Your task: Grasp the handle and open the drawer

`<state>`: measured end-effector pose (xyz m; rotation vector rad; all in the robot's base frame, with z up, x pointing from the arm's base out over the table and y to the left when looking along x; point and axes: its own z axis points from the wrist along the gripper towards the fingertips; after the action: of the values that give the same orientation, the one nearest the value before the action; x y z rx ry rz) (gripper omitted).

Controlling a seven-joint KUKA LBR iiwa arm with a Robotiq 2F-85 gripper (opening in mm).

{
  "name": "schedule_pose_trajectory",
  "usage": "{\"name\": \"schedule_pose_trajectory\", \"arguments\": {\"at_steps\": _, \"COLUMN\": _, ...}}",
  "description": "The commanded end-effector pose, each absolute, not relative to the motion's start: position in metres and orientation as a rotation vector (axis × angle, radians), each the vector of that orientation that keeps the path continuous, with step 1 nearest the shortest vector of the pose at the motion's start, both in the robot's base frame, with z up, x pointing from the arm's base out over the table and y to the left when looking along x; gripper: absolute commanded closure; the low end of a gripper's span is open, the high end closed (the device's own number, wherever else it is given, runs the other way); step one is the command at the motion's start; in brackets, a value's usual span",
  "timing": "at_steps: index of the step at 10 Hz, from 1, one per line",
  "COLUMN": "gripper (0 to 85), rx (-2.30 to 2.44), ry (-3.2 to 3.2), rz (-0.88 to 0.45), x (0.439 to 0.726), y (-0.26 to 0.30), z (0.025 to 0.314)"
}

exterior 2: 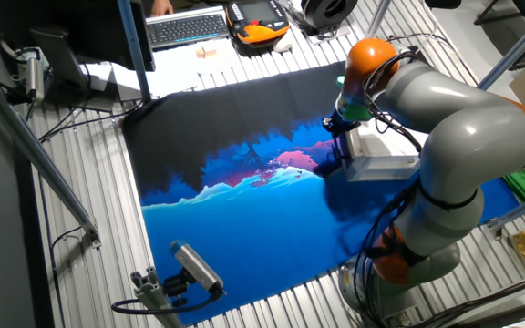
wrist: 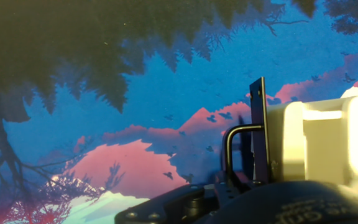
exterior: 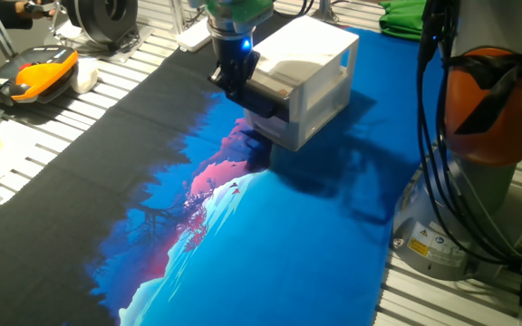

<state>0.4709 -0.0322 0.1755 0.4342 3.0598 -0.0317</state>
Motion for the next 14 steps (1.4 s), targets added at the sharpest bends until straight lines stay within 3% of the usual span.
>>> {"name": "schedule_pose_trajectory", "arguments": {"at_steps": 1, "gripper": 85.0, "rx": 0.434, "ry": 3.061, "rz": -0.029, "x": 0.471, "y": -0.031, "z": 0.175}}
{"name": "schedule_pose_trajectory", "arguments": {"at_steps": 14, "gripper": 85.0, "rx": 0.439, "ry": 3.056, "rz": -0.037, "x": 0.469, "y": -0.011, "z": 0.176}}
